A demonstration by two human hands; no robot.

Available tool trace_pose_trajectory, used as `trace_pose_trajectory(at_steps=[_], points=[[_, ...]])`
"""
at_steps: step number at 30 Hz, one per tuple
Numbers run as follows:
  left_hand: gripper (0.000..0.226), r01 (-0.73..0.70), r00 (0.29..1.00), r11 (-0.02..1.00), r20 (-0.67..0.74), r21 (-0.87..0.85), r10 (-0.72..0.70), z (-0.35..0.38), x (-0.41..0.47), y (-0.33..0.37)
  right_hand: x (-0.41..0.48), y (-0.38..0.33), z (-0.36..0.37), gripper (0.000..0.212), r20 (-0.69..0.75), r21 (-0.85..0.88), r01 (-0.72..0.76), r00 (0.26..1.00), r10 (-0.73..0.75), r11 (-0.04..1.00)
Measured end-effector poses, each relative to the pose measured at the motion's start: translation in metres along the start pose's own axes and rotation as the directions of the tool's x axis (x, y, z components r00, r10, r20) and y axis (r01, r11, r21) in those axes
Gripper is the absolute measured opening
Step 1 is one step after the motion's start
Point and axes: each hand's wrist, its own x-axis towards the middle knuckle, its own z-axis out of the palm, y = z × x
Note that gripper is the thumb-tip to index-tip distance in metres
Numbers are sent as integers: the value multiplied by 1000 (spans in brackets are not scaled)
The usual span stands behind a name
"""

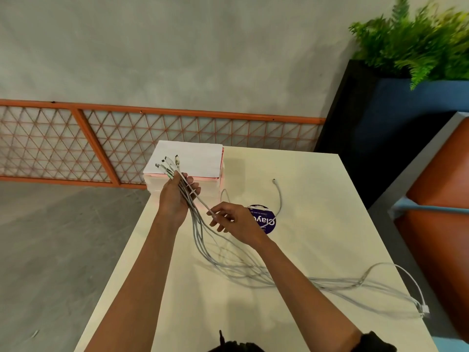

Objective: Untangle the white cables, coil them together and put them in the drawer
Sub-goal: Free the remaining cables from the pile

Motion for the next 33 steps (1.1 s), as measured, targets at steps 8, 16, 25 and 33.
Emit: trace_pose_trajectory(at_steps=[8,16,25,33], points=[[36,-99,989,995,116,25,96,5,-2,-1,4,-1,3,14,44,36,-36,998,35,999],[36,-121,989,989,101,86,112,-3,-1,2,-4,18,-6,39,396,-130,-120,904,163,984],[38,-150,988,986,-10,69,151,-18,4,12,-3,39,-36,41,402,-359,-247,829,388,900],[38,-198,959,980,-203,12,196,-42,7,30,-26,67,-82,43,293,-361,-295,865,408,885]])
